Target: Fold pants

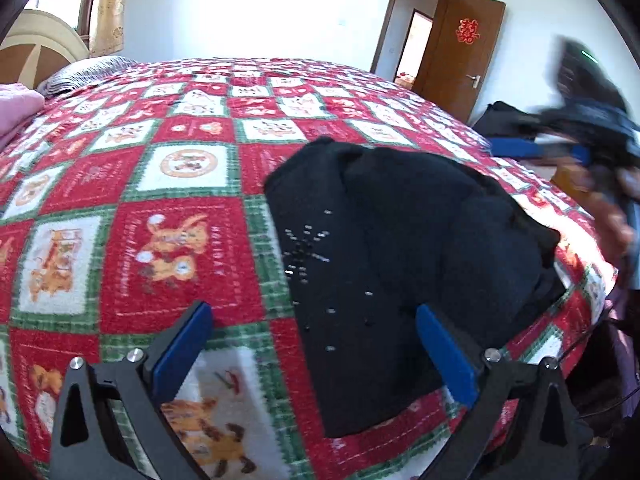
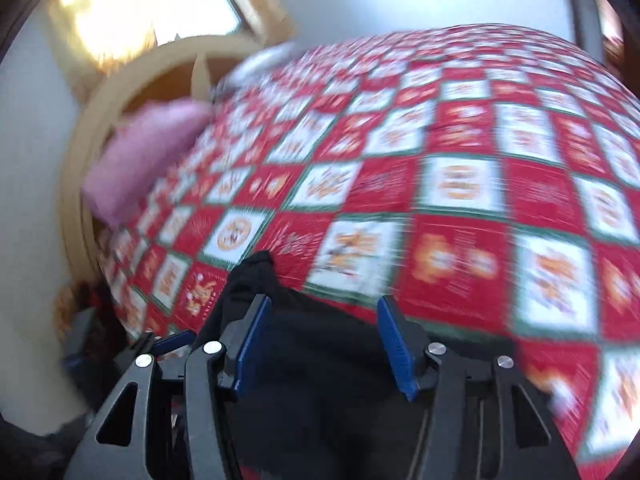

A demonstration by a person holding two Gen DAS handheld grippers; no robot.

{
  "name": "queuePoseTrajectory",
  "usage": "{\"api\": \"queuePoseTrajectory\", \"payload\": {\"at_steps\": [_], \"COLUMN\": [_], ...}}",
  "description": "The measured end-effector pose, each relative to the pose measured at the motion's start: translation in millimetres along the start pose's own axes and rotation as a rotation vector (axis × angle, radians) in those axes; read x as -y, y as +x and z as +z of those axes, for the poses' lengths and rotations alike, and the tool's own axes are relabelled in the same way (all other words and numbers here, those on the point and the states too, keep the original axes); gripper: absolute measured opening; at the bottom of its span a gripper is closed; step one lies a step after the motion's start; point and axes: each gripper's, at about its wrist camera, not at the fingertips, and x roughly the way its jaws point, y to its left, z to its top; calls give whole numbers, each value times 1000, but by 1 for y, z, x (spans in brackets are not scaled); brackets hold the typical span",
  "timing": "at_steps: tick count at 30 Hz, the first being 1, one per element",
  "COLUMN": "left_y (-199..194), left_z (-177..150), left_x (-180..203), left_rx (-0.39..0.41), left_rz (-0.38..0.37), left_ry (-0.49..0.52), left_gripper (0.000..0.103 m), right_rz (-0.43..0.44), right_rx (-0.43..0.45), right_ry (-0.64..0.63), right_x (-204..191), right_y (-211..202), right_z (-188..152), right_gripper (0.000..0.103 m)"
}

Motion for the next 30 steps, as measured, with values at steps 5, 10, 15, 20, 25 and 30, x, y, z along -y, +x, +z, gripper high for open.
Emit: {"api": "queuePoseTrajectory", "payload": {"at_steps": [5, 10, 15, 20, 25, 30], "left_y": [-3, -3, -5, -6, -4, -5], "left_z": [1, 0, -3, -4, -4, -3], "left_x": [-8, -8, -8, -10, -7, -5], "left_rx": [6, 5, 0, 6, 18, 12], "left_rz": [13, 26, 37, 36, 47, 53], "left_ry": [-42, -64, -54, -62, -40, -26], "left_gripper": [103, 103, 103, 103, 103, 103], "right_rz": [-92, -138, -138, -168, -209, -226], "right_rx": [63, 52, 34, -5, 20, 8], "right_ry": [98, 53, 9, -41, 11, 51], "right_x": [35, 35, 37, 28, 38, 49], "right_y": [-78, -82, -47, -36, -61, -55], "right_z": [-57, -91, -94, -96, -99, -118], "right_gripper": [45, 42, 42, 7, 7, 7]}}
